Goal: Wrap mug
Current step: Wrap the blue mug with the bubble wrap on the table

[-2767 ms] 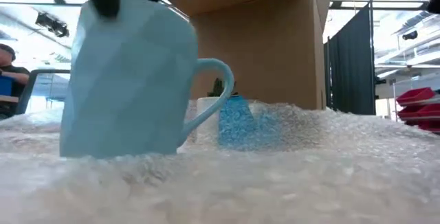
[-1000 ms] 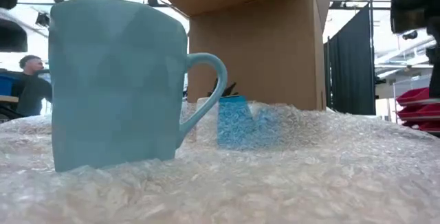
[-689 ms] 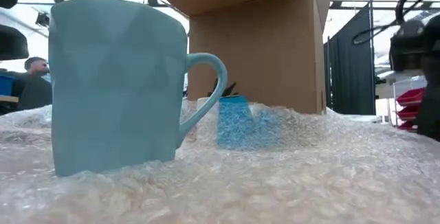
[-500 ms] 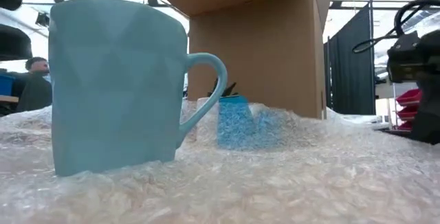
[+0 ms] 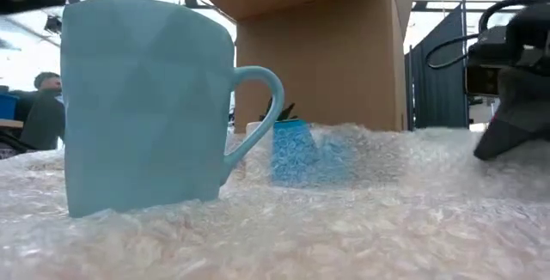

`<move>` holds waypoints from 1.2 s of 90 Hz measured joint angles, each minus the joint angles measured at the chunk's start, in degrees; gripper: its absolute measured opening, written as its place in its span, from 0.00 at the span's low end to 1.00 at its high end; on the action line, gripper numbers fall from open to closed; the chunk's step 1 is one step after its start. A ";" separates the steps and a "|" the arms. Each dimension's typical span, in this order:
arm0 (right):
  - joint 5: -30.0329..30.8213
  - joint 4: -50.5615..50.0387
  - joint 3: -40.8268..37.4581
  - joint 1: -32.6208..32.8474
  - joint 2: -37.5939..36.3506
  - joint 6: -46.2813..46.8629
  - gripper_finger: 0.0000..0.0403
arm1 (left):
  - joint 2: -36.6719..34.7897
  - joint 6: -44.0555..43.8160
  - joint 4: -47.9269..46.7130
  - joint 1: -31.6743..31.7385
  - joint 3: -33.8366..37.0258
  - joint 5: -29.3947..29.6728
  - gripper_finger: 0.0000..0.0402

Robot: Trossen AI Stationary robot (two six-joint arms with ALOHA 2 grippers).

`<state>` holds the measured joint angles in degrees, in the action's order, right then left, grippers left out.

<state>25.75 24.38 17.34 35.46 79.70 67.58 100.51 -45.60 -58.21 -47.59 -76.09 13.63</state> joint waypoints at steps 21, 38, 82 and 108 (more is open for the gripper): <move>1.64 0.35 5.43 0.00 0.86 -8.96 0.06 | -2.78 0.53 0.27 0.32 -0.02 6.92 0.21; 4.25 0.43 11.72 0.00 0.86 -17.14 0.02 | -3.08 3.46 1.16 1.20 -0.04 16.57 0.21; 9.27 0.53 19.52 -0.06 1.04 -27.34 0.00 | -3.08 15.35 13.79 9.57 -2.78 29.20 0.28; 10.13 7.18 23.88 -0.04 11.20 -33.23 0.00 | -3.08 24.92 27.08 15.74 -2.78 25.05 0.49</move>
<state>35.88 31.56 41.22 35.42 90.90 34.35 97.43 -20.68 -31.13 -31.86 -78.87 38.67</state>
